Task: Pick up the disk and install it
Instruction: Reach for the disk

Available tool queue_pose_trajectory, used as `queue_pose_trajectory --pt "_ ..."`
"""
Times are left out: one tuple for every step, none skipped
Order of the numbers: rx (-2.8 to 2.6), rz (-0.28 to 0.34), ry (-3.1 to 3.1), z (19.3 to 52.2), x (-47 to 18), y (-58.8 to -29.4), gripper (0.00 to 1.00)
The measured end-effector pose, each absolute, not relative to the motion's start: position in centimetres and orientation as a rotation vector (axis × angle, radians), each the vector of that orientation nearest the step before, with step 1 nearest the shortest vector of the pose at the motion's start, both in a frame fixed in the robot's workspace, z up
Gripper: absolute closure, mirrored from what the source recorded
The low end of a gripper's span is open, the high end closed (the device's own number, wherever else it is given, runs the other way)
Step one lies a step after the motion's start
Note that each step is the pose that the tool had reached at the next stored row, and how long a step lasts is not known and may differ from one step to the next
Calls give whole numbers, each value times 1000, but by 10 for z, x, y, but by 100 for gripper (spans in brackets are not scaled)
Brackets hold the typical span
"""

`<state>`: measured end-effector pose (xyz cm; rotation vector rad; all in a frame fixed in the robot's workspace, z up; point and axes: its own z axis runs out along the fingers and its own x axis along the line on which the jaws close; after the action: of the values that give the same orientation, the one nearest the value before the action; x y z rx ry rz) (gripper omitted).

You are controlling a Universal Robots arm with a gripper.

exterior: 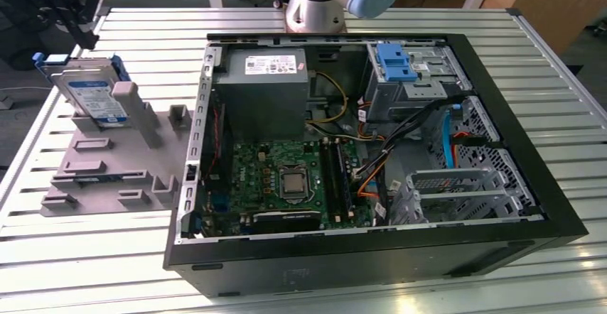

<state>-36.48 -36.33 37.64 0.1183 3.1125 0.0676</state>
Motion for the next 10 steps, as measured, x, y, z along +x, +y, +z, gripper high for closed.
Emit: queue_pose_trajectory --pt "118 68 3113 376 -368 -363 89" --pt "118 68 3112 376 -373 -363 89" --pt "118 68 3113 376 -377 -363 89" --pt "118 68 3113 376 -381 -363 89" --pt "118 68 3113 376 -384 -363 89" --pt "118 68 3112 376 -387 -362 89" --pt "118 68 3112 376 -389 -360 89" --pt "118 68 3112 376 -390 -359 89" --pt "118 68 3112 376 -392 -357 89" --pt "118 68 3112 375 -393 -355 89"
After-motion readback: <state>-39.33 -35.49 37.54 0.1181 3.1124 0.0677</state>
